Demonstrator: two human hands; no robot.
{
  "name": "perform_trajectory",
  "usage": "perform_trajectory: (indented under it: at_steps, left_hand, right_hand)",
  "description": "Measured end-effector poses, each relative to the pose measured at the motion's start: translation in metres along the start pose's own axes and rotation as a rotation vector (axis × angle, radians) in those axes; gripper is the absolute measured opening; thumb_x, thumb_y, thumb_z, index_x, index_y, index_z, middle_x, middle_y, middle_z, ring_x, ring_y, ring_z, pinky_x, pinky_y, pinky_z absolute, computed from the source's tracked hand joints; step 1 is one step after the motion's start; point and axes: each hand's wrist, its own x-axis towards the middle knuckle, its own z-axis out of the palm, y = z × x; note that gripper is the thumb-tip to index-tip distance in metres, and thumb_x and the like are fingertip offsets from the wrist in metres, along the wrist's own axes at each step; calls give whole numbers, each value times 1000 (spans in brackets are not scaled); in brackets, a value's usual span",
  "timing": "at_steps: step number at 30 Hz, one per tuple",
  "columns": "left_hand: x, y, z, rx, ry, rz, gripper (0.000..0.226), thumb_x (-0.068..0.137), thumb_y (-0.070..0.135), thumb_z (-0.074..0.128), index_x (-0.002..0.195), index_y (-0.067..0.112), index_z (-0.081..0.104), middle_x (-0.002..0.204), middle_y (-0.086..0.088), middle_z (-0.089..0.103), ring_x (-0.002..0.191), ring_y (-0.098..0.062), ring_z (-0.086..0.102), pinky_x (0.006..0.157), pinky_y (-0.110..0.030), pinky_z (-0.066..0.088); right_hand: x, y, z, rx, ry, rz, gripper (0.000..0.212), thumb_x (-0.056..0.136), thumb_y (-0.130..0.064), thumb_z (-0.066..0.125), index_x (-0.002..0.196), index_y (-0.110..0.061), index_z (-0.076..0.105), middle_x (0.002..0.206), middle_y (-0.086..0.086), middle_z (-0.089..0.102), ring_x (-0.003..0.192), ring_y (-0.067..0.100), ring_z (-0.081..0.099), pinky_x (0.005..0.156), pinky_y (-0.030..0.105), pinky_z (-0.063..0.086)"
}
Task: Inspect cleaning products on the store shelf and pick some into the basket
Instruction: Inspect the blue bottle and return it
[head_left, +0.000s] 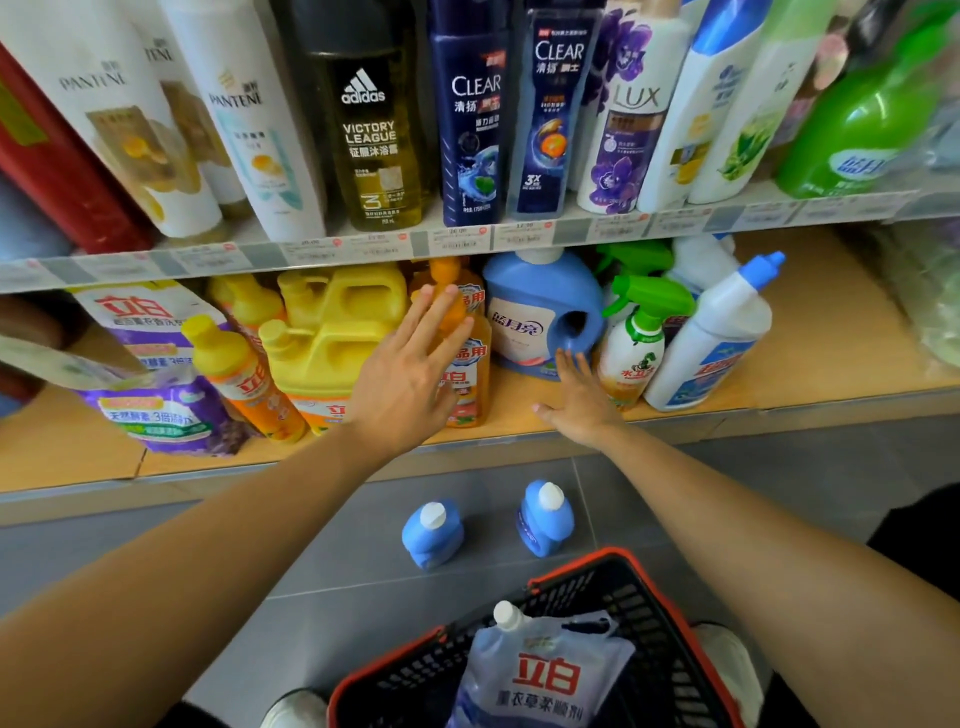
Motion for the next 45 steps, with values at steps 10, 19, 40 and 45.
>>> perform_trajectory:
  at_steps: [10,19,40,45]
  left_hand:
    - [-6,9,-4,-29,2,28,78,83,18,71,154,6,39,167,-18,18,156,-37,11,121,-53,31]
    - [-61,28,19,-133,-502,119,45,90,34,66,133,21,64,125,-3,66,113,-27,62,85,-36,50]
    - [-90,15,63,-28,-850,76,32,99,24,61,130,24,58,123,-7,55,102,-33,63,84,-43,53]
    - [-87,15,62,-2,-807,135,33,97,30,63,129,22,59,121,-6,58,104,-29,63,83,-39,50]
  right_hand:
    - [-11,-13,-26,24,-213,-17,82,91,-44,68,156,-15,28,161,8,31,147,26,31,117,34,28]
    - [-86,-11,6,-220,-349,-186,61,73,-54,79,121,-19,66,120,1,66,111,23,62,83,28,46]
    - [-103,-13,-54,-271,-231,-399,27,87,-13,67,114,-19,67,103,-1,51,103,28,56,77,30,35]
    - [-104,-34,-128,-240,-56,-477,28,85,-12,68,113,-17,70,98,3,57,98,25,56,83,34,40]
